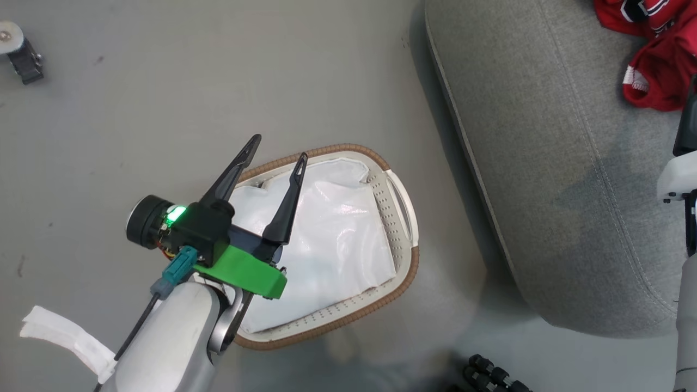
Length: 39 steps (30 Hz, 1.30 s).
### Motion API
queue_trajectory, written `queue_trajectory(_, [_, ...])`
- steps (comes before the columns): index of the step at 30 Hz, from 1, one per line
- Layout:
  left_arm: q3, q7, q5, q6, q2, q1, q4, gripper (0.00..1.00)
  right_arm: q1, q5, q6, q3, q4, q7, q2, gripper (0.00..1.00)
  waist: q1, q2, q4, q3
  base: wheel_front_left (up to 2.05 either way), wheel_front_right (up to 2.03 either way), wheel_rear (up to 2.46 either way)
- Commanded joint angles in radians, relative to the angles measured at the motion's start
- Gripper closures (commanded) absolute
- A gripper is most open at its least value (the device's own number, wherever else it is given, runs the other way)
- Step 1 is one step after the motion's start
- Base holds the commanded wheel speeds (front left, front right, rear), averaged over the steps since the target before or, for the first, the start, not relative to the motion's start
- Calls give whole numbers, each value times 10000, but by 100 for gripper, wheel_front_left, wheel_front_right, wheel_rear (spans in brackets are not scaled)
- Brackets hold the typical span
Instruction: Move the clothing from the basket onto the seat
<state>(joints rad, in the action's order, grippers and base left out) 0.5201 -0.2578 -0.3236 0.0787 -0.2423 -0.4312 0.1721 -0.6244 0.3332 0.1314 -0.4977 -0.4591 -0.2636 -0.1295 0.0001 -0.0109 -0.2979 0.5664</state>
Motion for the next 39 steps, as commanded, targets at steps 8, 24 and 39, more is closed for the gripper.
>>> queue_trajectory(8, [-1351,-74,-630,-87,568,777,96,0,104,-420,-15,941,213,-16,-354,0,-1,109,632,-1965,0,0,0])
queue_trajectory(24, [-4165,-65,-165,-319,1554,2643,672,0,1007,-1415,-15,2541,665,-16,584,0,-1,109,2015,-3847,0,0,0])
queue_trajectory(39, [-5022,-67,168,124,1904,4395,730,0,3616,-3894,-15,4641,1260,-14,761,0,-1,109,2437,-5031,0,0,0])
